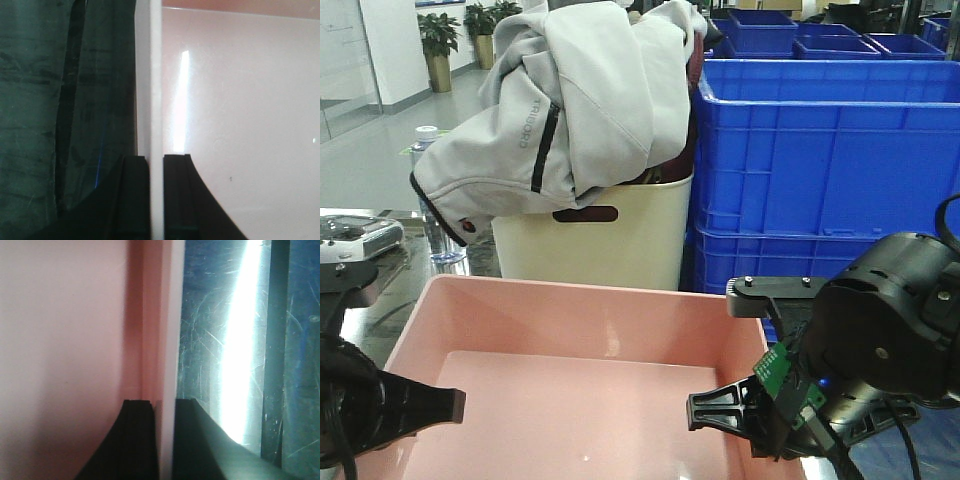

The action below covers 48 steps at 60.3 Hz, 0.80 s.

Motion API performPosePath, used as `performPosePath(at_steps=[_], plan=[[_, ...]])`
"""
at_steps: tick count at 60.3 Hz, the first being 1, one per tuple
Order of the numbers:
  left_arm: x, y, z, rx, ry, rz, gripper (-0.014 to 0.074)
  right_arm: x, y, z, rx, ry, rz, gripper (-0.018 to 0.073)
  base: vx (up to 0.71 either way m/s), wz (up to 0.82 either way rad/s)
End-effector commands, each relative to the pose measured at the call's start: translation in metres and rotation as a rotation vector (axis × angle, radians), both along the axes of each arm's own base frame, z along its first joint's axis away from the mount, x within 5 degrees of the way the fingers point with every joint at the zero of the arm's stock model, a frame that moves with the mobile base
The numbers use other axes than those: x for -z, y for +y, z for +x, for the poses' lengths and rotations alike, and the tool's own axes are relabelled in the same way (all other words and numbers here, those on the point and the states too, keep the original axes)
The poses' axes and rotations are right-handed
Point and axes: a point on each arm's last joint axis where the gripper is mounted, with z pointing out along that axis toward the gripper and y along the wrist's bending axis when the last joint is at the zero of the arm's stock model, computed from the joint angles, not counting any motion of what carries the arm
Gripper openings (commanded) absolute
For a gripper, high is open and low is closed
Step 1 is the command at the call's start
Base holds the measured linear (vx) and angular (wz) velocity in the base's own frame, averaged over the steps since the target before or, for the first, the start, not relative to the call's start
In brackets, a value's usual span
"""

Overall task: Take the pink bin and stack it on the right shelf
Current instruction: 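Hold the bin with both grippers as the base stops at the table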

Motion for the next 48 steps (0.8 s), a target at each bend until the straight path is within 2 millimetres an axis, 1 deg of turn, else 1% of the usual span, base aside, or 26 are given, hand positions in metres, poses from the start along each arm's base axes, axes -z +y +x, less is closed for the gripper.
performPosePath(at_steps=[1,48], plan=[[-0.0265,0.0006,-0.0031,0.022,-0.147,-0.063,0.0109,-0.0163,-0.0102,0.0008,-0.004,-0.085,-0.051,0.0046,0.04,-0.07],[-0.0280,-0.0006,-0.0019,0.029,-0.168,-0.074,0.0109,-0.0163,-0.0102,0.0008,-0.004,-0.085,-0.051,0.0046,0.00,-0.01]])
